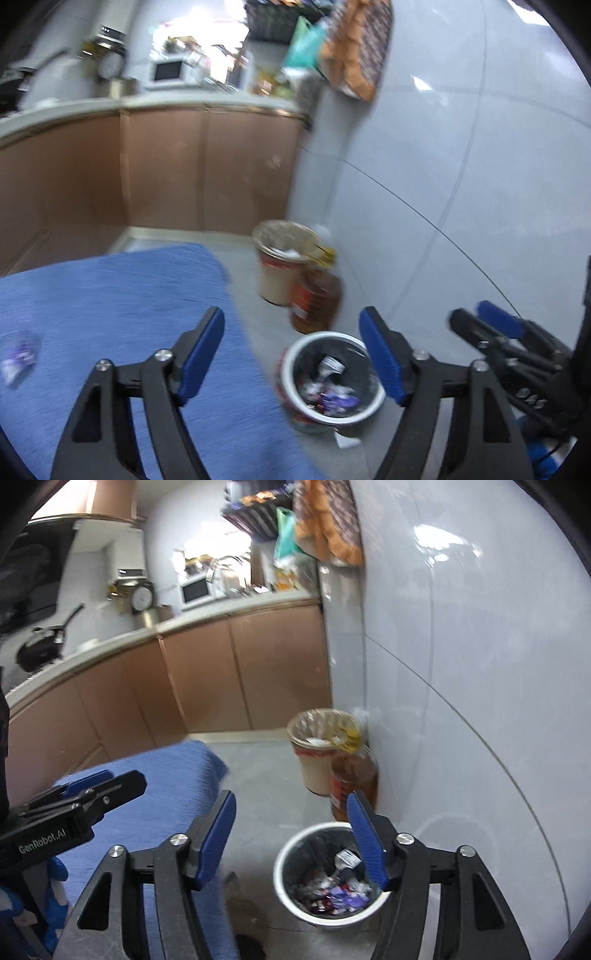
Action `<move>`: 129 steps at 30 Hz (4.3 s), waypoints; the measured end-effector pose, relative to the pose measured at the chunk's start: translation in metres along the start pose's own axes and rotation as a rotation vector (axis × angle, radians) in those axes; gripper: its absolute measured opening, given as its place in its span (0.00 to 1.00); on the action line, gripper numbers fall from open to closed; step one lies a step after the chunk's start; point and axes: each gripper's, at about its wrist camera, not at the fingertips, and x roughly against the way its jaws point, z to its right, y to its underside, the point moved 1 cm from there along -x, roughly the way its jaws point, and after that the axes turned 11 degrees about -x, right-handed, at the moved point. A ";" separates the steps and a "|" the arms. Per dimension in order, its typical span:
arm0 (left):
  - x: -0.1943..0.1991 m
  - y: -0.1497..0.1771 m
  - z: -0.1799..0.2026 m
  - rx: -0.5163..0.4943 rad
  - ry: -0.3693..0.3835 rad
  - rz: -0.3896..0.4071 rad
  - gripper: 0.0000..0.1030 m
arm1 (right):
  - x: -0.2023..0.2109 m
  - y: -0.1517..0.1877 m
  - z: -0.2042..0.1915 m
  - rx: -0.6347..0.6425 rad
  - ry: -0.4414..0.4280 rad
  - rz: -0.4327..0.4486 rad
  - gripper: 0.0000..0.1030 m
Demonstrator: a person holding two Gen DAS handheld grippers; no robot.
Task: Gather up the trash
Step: 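Bring both tools back over the last purple wrappers on the towel, then grasp a purple wrapper with the left tool while the right tool grasps the other purple wrapper, then carry both purple wrappers over the steel bin with both tools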
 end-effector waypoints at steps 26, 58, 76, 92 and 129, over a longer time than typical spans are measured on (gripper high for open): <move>0.223 0.052 -0.057 0.024 -0.454 0.198 0.84 | 0.133 0.022 -0.136 0.212 -0.275 0.141 0.84; 0.183 0.154 -0.213 0.181 -0.518 0.003 0.84 | 0.027 0.065 -0.241 0.367 -0.360 -0.137 0.84; 0.090 0.213 -0.342 0.324 -0.386 -0.203 0.51 | -0.193 0.147 -0.375 0.275 -0.538 -0.602 0.78; 0.092 0.214 -0.340 0.341 -0.372 -0.201 0.27 | -0.179 0.166 -0.390 0.325 -0.593 -0.610 0.41; 0.031 0.032 -0.041 -0.027 0.053 -0.102 0.27 | 0.009 0.031 -0.019 0.088 -0.050 -0.106 0.41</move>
